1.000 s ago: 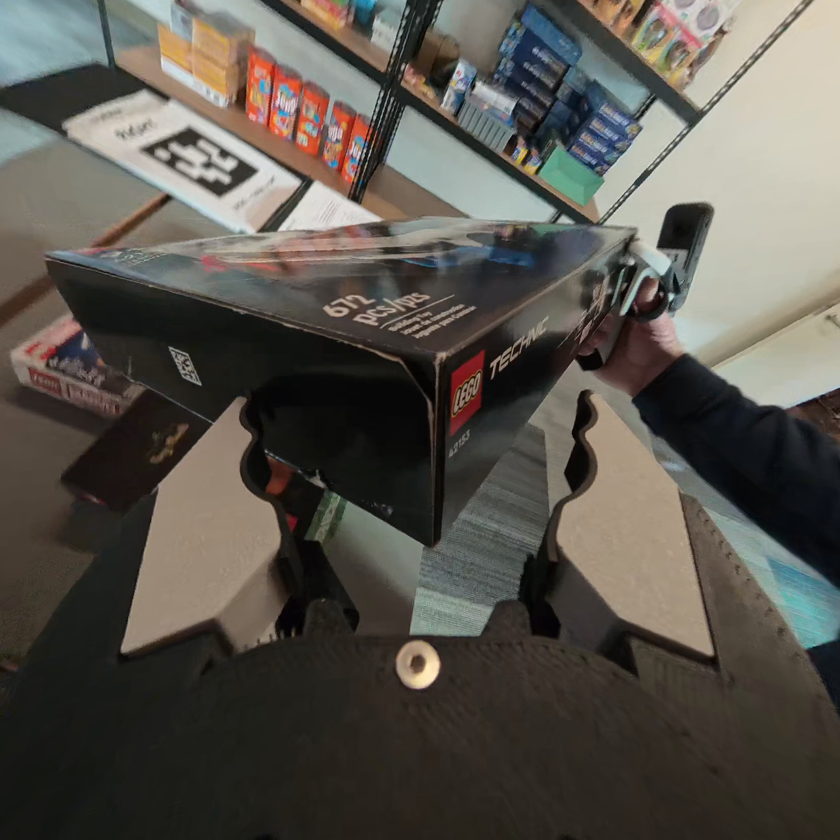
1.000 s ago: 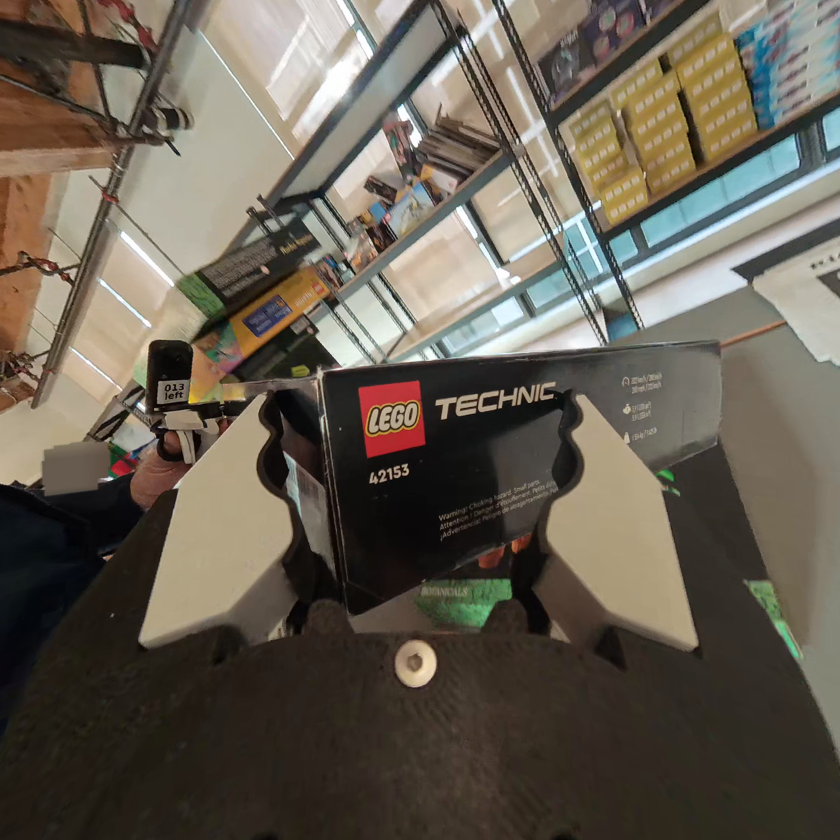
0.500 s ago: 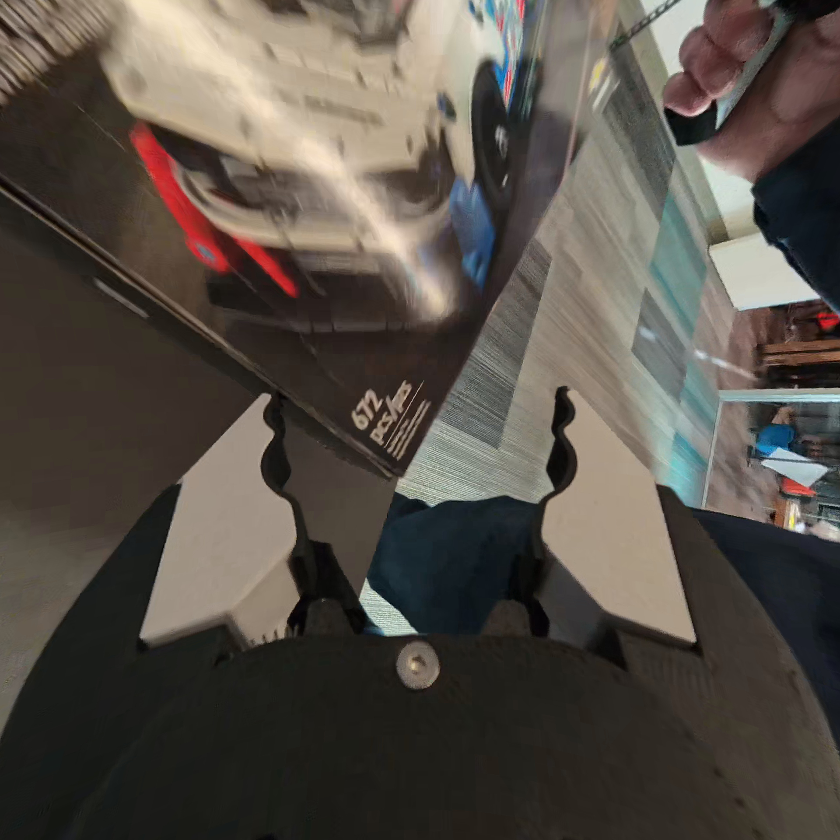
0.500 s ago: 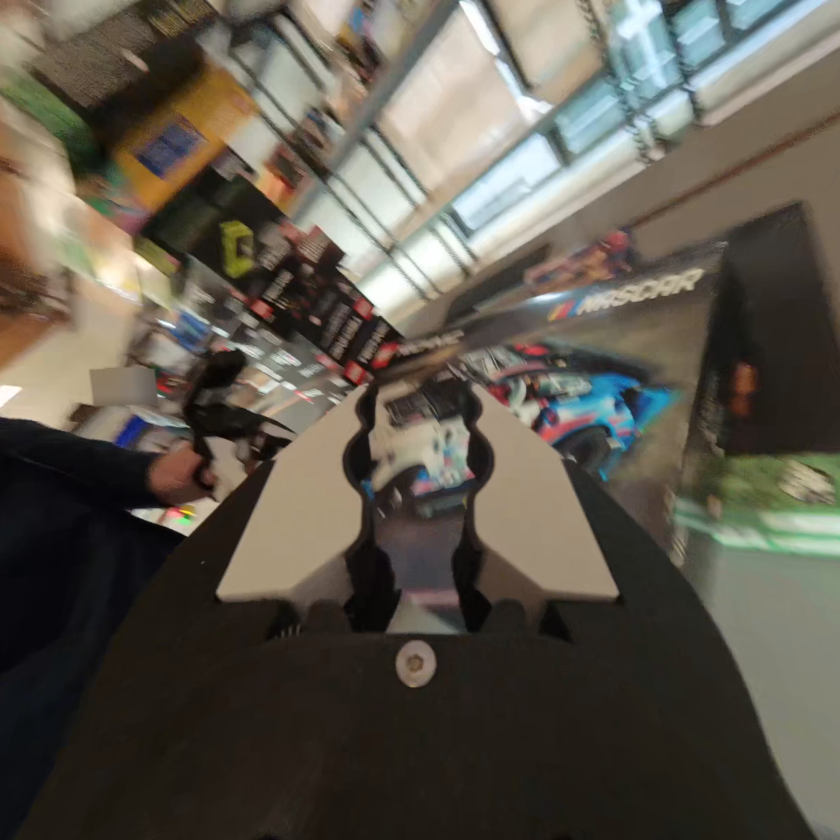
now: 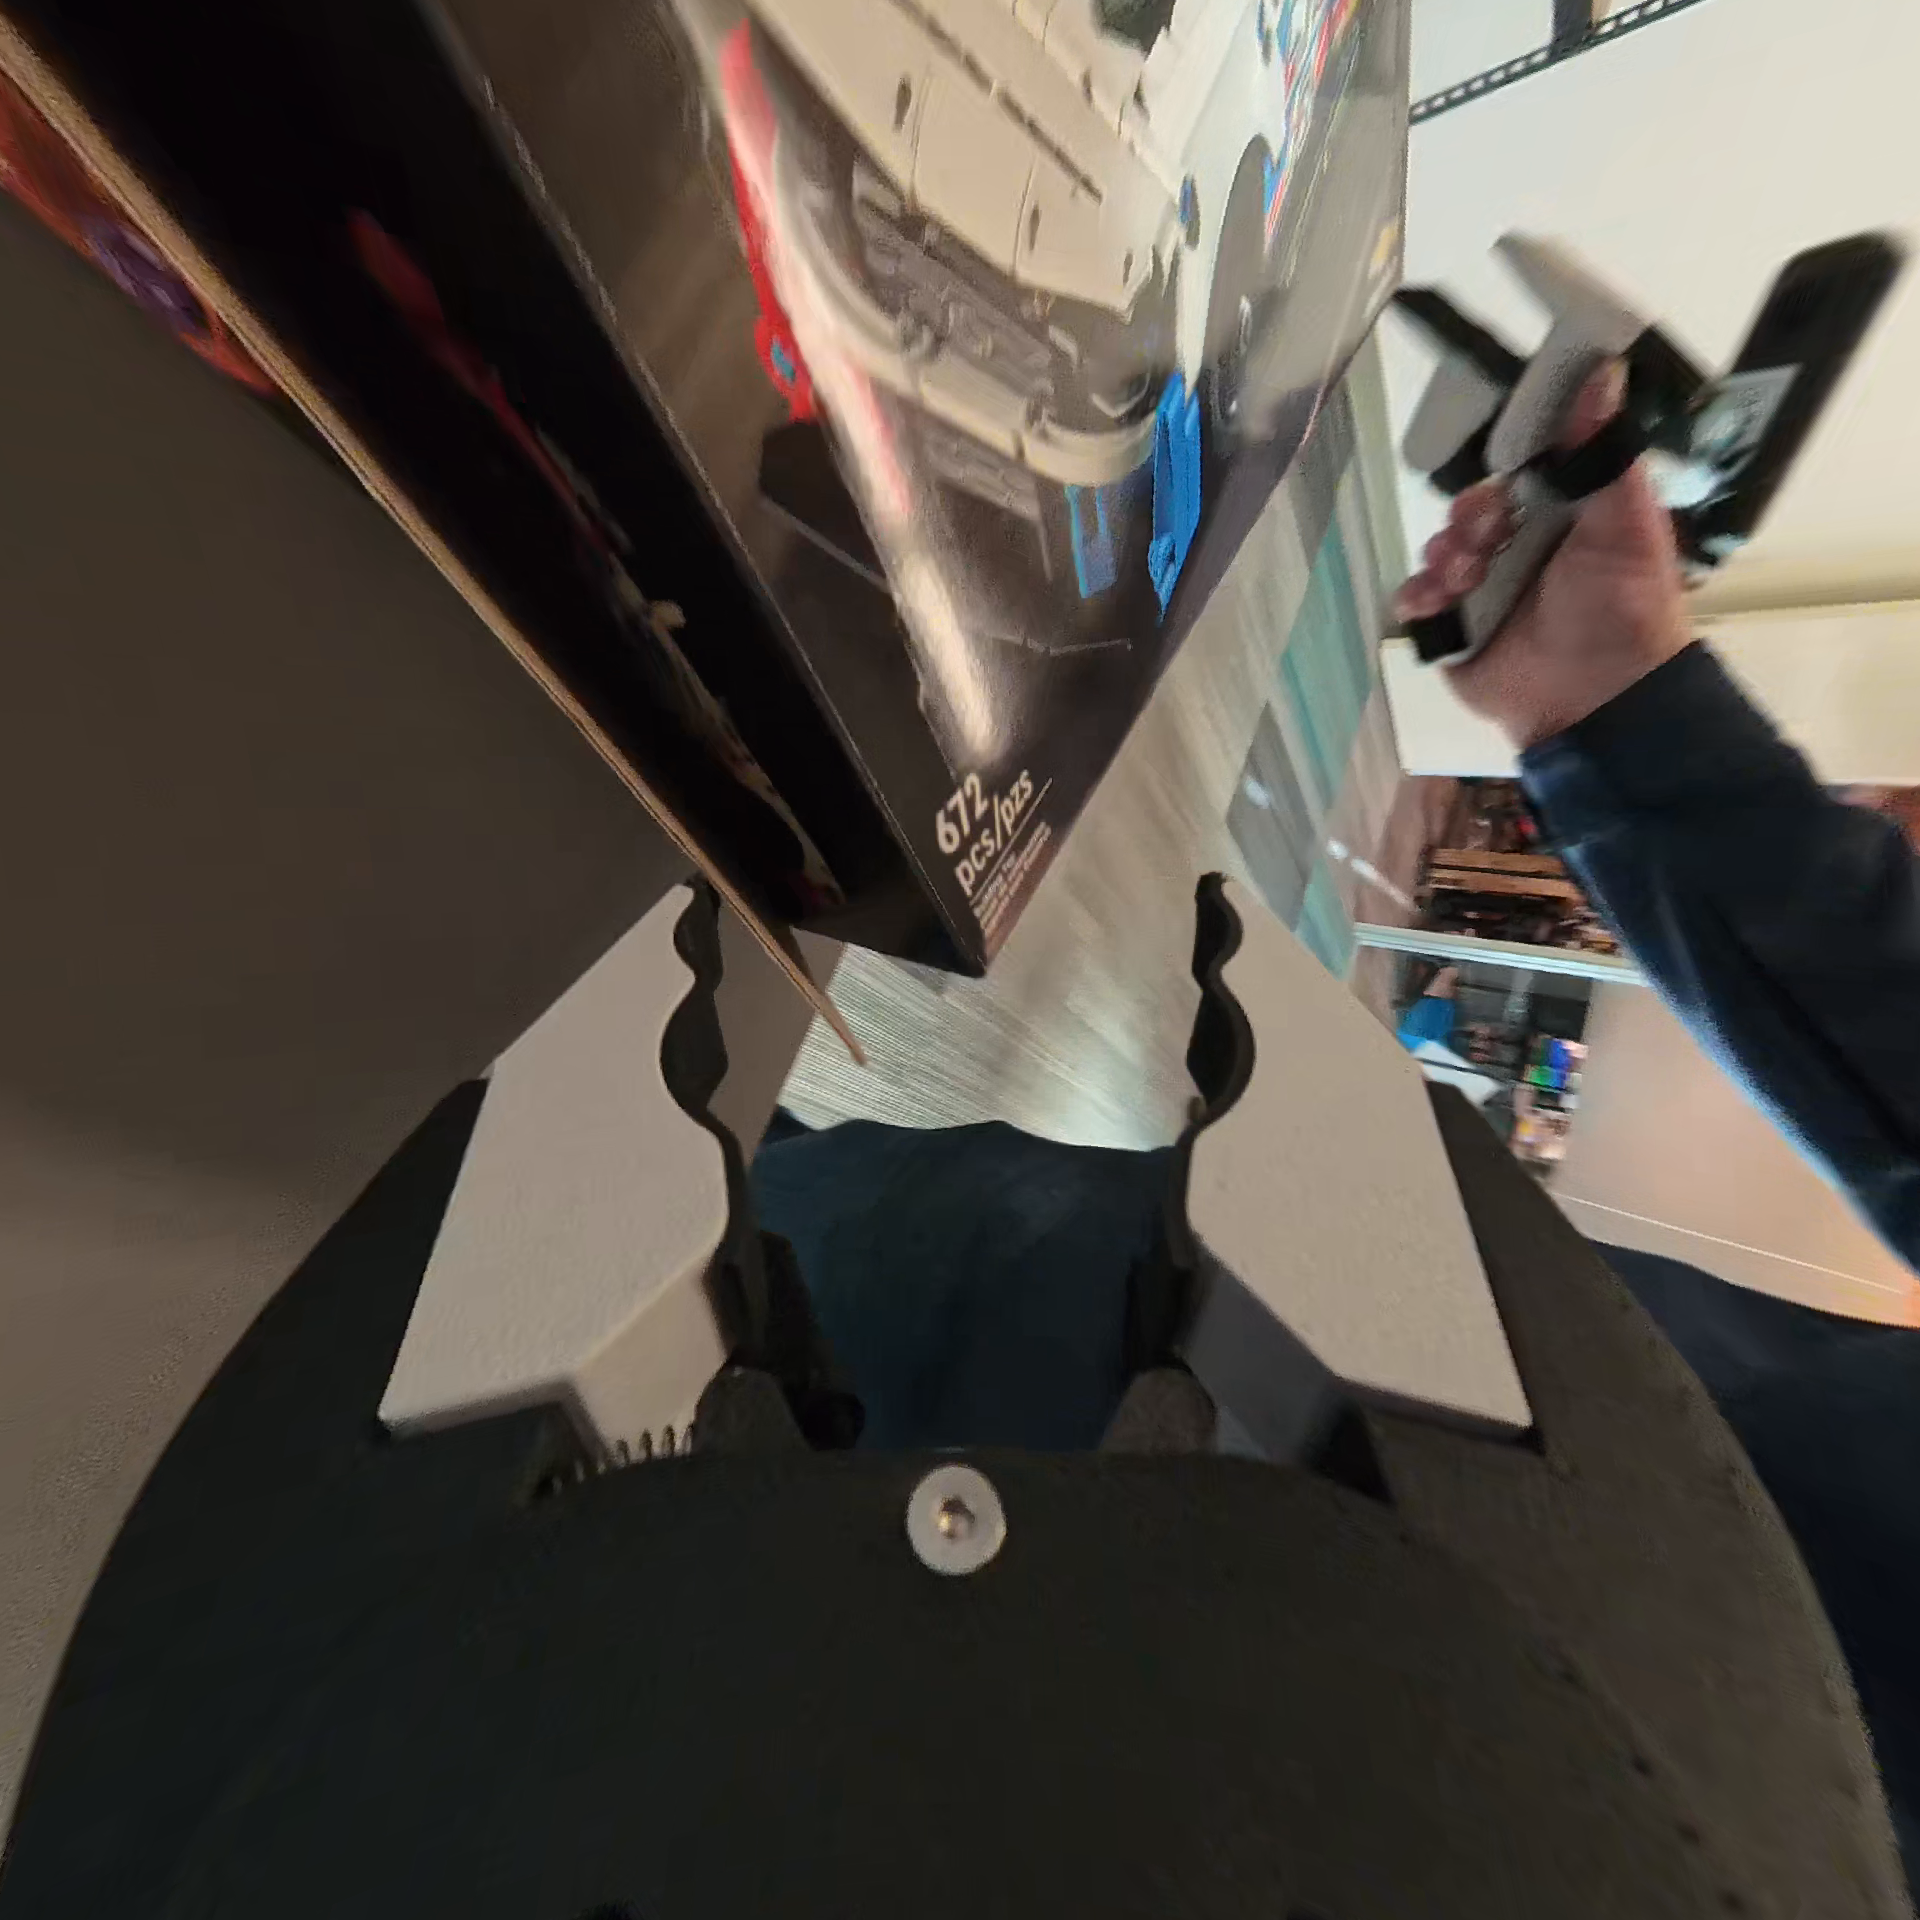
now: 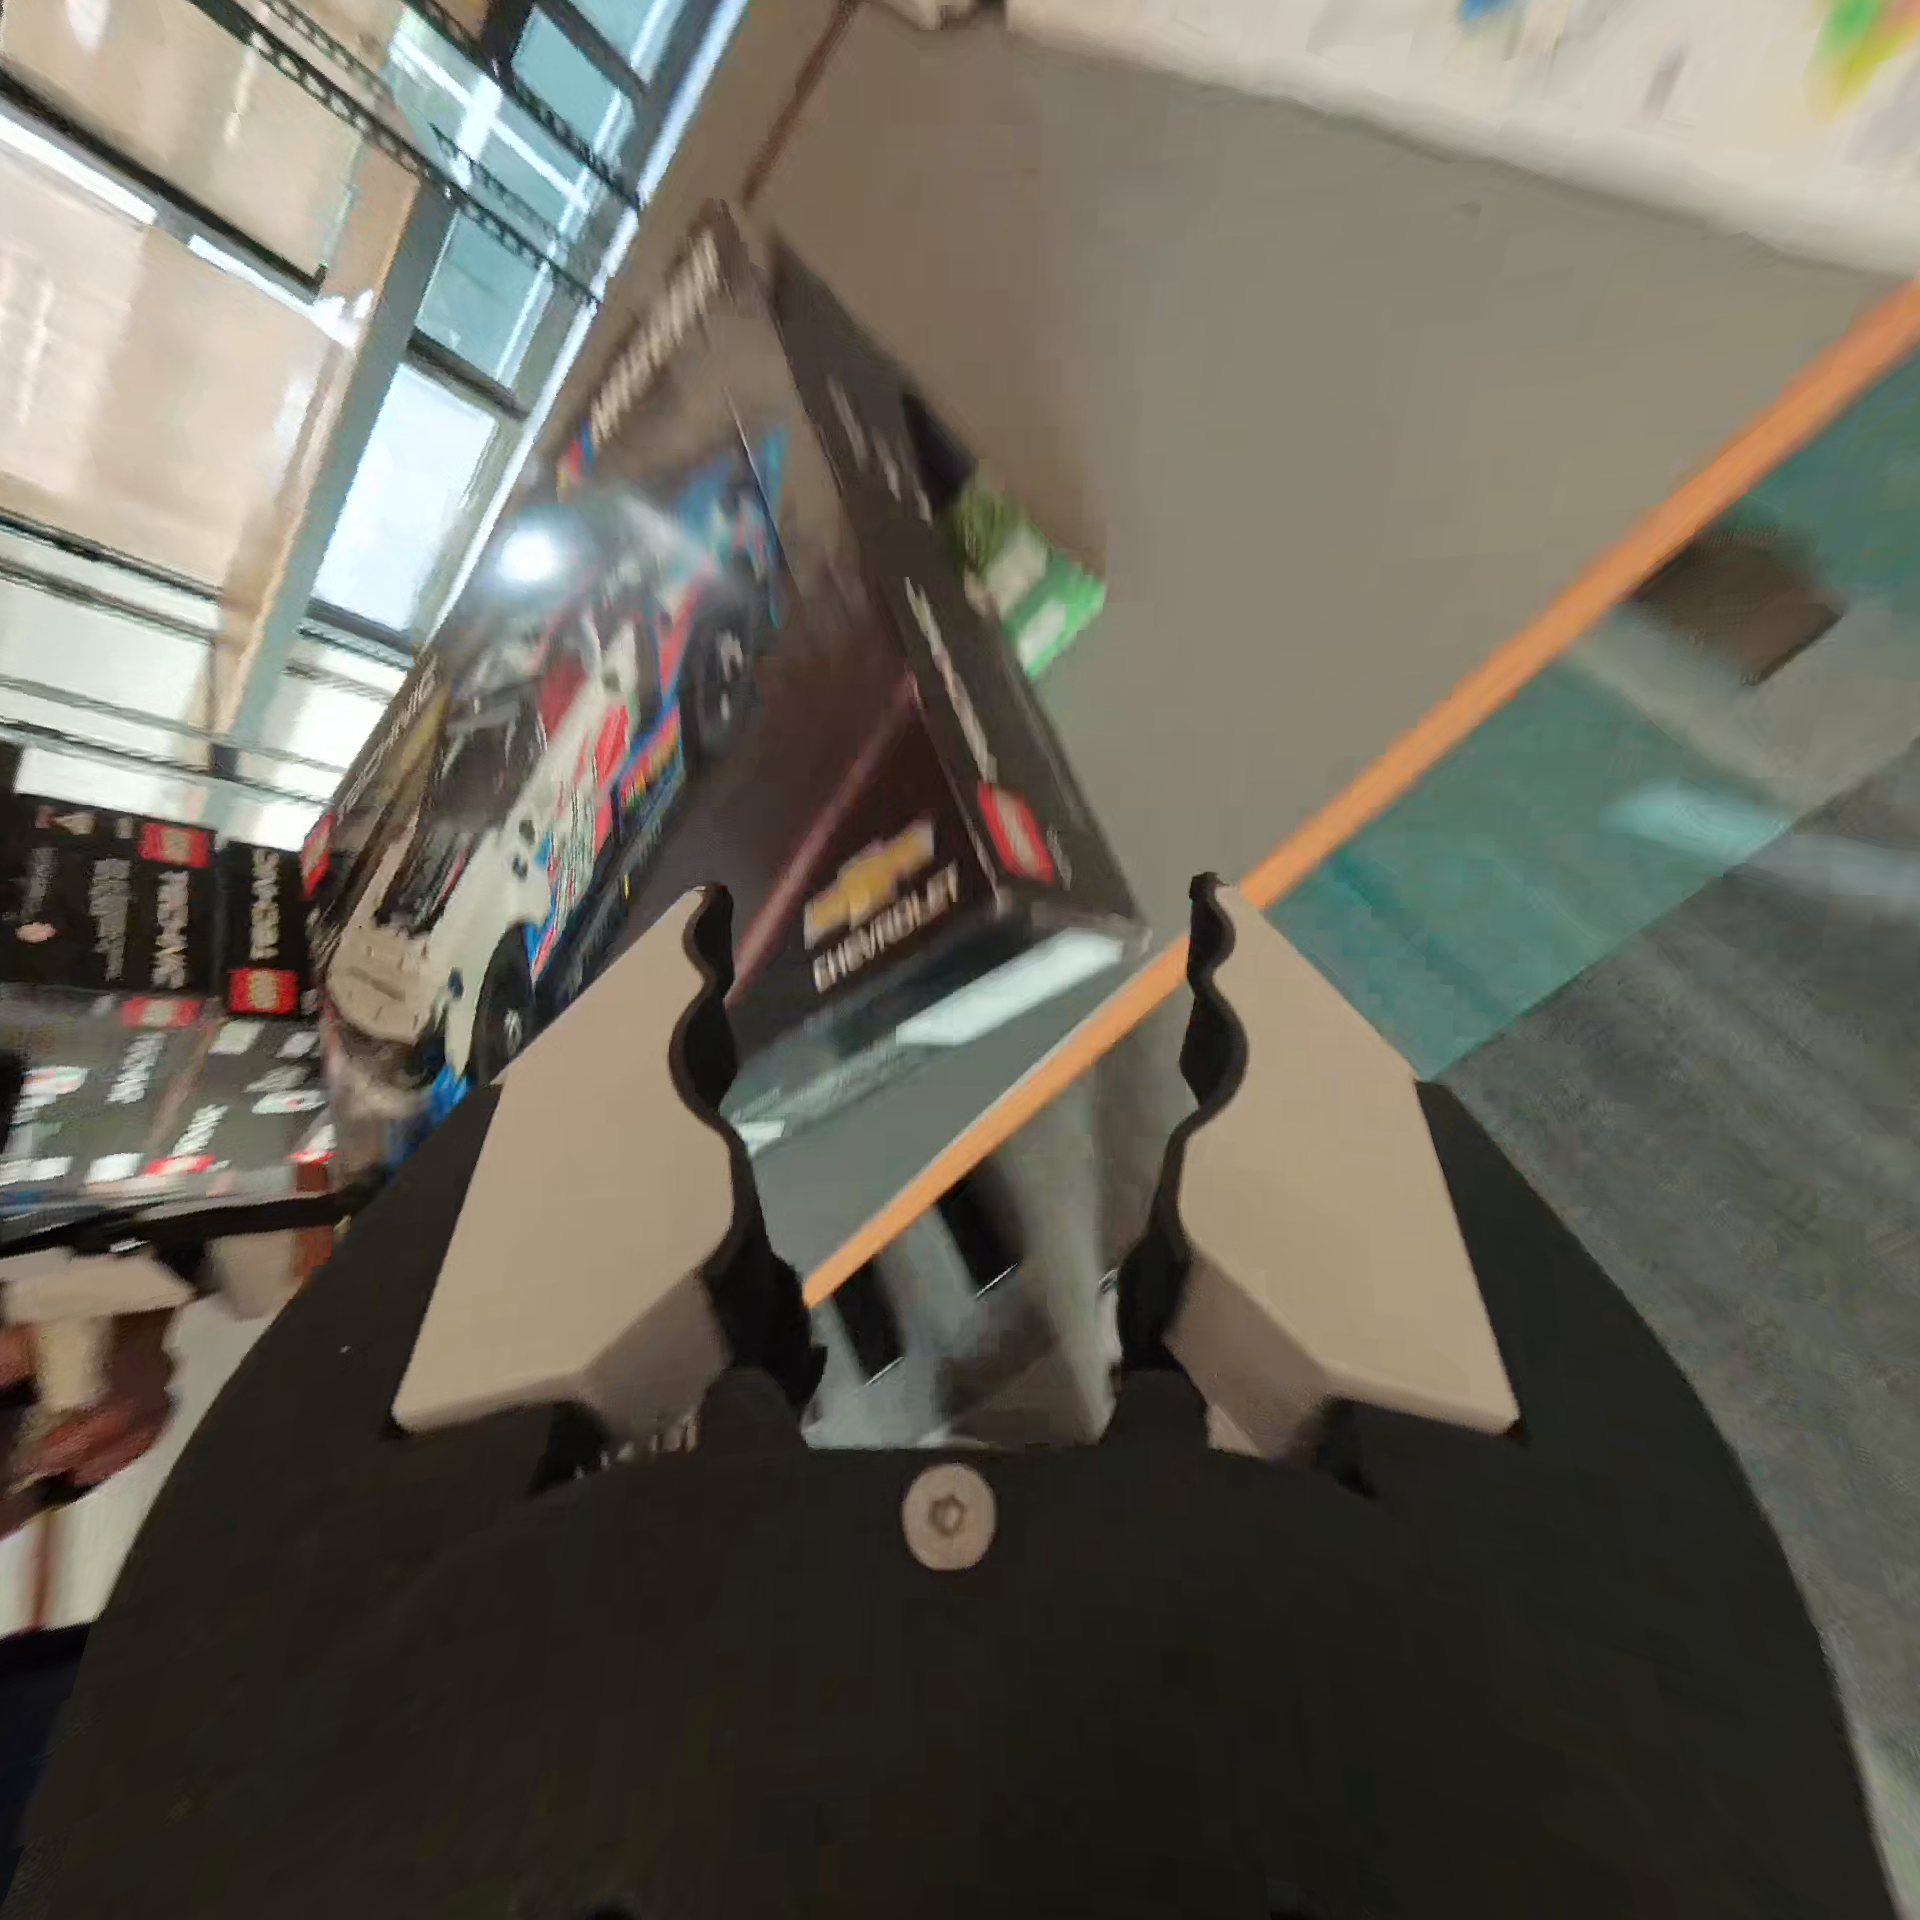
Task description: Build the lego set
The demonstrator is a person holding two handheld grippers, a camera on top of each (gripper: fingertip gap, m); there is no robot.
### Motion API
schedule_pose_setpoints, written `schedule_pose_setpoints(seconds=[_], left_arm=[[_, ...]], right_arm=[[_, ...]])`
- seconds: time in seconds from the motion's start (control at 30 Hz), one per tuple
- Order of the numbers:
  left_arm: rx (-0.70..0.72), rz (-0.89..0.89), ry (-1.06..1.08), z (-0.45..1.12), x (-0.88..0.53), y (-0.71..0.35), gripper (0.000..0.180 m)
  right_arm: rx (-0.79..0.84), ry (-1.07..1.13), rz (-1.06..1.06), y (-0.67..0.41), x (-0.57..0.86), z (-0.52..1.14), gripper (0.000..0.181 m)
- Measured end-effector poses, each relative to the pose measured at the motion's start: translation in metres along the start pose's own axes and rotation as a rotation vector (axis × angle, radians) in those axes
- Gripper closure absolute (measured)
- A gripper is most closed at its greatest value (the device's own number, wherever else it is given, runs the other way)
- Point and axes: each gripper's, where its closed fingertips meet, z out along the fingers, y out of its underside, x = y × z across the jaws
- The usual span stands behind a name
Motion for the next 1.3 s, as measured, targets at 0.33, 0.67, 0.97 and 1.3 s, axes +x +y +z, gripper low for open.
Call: schedule_pose_setpoints(seconds=[0.33,0.67,0.97,1.3], left_arm=[[-0.046,0.02,0.075,0.022,0.026,-0.011,0.077],[0.064,0.034,0.012,0.006,0.003,-0.102,0.077],[0.113,0.009,0.101,-0.04,0.018,-0.065,0.079],[0.438,-0.102,0.064,-0.173,-0.005,0.045,0.086]], right_arm=[[-0.119,-0.088,0.041,0.043,-0.082,0.071,0.063],[-0.256,-0.193,-0.016,0.009,-0.132,0.132,0.082],[-0.038,-0.287,-0.22,-0.024,-0.2,0.094,0.089],[-0.001,-0.782,-0.44,-0.034,-0.438,0.057,0.074]])
